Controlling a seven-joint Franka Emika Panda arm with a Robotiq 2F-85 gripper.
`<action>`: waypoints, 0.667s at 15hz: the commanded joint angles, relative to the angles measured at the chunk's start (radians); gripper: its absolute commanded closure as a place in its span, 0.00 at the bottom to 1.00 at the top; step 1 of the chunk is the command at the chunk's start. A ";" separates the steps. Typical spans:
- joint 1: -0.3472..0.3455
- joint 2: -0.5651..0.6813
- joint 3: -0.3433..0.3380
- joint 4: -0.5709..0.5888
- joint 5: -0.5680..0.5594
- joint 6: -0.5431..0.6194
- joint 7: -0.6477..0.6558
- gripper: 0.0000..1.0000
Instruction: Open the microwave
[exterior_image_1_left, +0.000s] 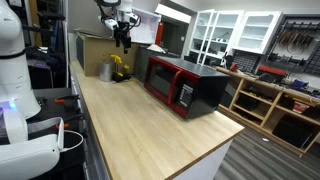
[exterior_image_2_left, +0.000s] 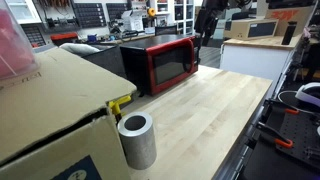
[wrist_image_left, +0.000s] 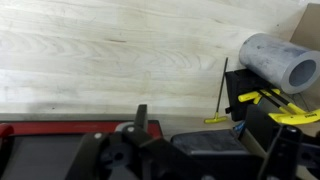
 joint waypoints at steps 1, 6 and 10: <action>-0.016 0.000 0.016 0.002 0.006 -0.004 -0.004 0.00; -0.052 -0.002 0.004 0.007 -0.036 -0.011 -0.006 0.00; -0.110 0.014 -0.008 0.026 -0.100 -0.026 0.000 0.00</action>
